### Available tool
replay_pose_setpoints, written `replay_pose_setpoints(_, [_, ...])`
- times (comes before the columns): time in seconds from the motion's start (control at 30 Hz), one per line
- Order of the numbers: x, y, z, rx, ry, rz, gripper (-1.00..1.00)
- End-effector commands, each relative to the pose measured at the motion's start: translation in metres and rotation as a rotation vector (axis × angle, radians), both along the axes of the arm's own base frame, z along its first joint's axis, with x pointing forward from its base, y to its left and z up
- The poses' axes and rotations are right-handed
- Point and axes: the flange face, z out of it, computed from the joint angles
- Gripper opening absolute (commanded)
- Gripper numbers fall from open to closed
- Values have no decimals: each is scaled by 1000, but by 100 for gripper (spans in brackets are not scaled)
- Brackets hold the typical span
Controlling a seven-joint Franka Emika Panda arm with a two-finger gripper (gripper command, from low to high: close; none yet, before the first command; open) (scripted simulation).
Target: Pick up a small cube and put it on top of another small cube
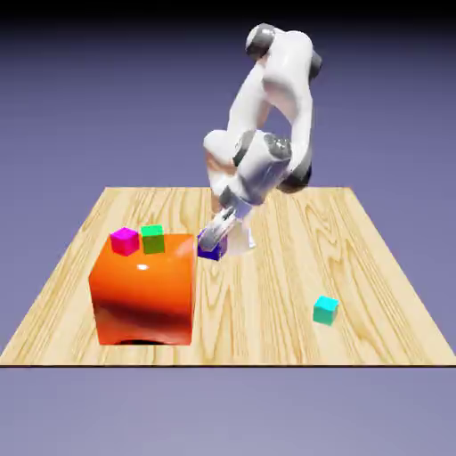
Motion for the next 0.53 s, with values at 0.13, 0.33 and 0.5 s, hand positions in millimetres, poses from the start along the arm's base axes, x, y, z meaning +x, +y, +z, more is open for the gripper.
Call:
replay_pose_setpoints(0.13, [-18,-88,50,30,2,-371,-100])
replay_pose_setpoints(0.33, [-40,-120,19,40,3,-470,-100])
replay_pose_setpoints(0.5, [-42,-120,15,40,3,-470,100])
